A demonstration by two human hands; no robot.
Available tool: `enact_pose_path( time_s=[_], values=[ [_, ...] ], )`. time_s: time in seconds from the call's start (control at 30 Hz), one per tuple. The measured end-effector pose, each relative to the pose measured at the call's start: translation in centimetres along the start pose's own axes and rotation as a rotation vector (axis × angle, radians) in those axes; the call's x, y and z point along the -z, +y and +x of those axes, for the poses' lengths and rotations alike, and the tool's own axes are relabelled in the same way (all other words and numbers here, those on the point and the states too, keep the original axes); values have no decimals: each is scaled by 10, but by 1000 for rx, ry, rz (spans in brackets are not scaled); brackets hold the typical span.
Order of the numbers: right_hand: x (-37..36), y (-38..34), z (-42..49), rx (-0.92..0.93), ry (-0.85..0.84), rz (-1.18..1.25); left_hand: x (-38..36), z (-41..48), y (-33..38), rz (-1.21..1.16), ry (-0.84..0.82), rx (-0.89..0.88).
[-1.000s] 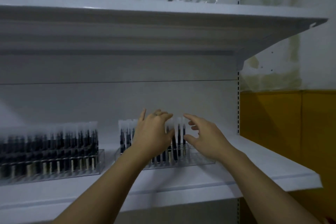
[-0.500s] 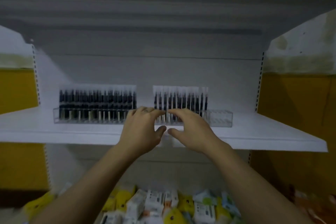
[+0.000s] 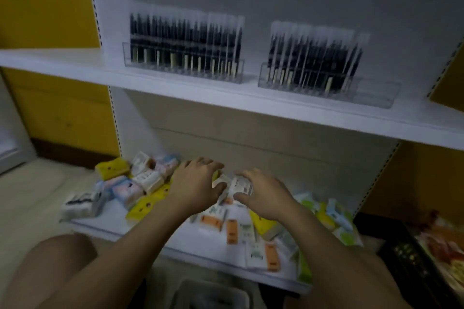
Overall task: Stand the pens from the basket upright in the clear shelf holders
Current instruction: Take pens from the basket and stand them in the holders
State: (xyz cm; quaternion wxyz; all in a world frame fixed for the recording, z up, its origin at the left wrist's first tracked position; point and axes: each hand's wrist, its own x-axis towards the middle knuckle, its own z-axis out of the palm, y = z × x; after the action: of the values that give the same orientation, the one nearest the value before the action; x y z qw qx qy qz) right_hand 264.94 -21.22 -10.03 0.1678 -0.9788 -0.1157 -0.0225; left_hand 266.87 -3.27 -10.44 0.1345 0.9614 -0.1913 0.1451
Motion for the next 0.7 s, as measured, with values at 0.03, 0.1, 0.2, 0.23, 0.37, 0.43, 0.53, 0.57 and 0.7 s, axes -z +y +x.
enact_pose_path(
  time_s=[0.03,0.1,0.2,0.23,0.37,0.43,0.53,0.57,0.7],
  values=[
    [-14,3,1,-11,-33,-4,-13,-5,-6,-1,-46,23],
    [-42,11,3,-34,-100,-10,-40,-15,-17,-13,-132,68],
    [-81,21,9,-80,-203,-2,-78,-27,-28,-38,-242,116],
    [-94,24,11,-97,-238,-6,-90,-31,-31,-54,-280,130],
    [-142,38,16,-144,-373,2,-132,-40,-43,-89,-427,177],
    [-165,45,17,-166,-422,37,-150,-42,-49,-93,-499,208],
    [-196,55,17,-188,-497,63,-175,-48,-53,-125,-574,260],
    [-208,59,16,-198,-529,60,-185,-52,-54,-152,-606,287],
    [-249,71,14,-239,-621,103,-221,-61,-55,-218,-740,347]
  ],
)
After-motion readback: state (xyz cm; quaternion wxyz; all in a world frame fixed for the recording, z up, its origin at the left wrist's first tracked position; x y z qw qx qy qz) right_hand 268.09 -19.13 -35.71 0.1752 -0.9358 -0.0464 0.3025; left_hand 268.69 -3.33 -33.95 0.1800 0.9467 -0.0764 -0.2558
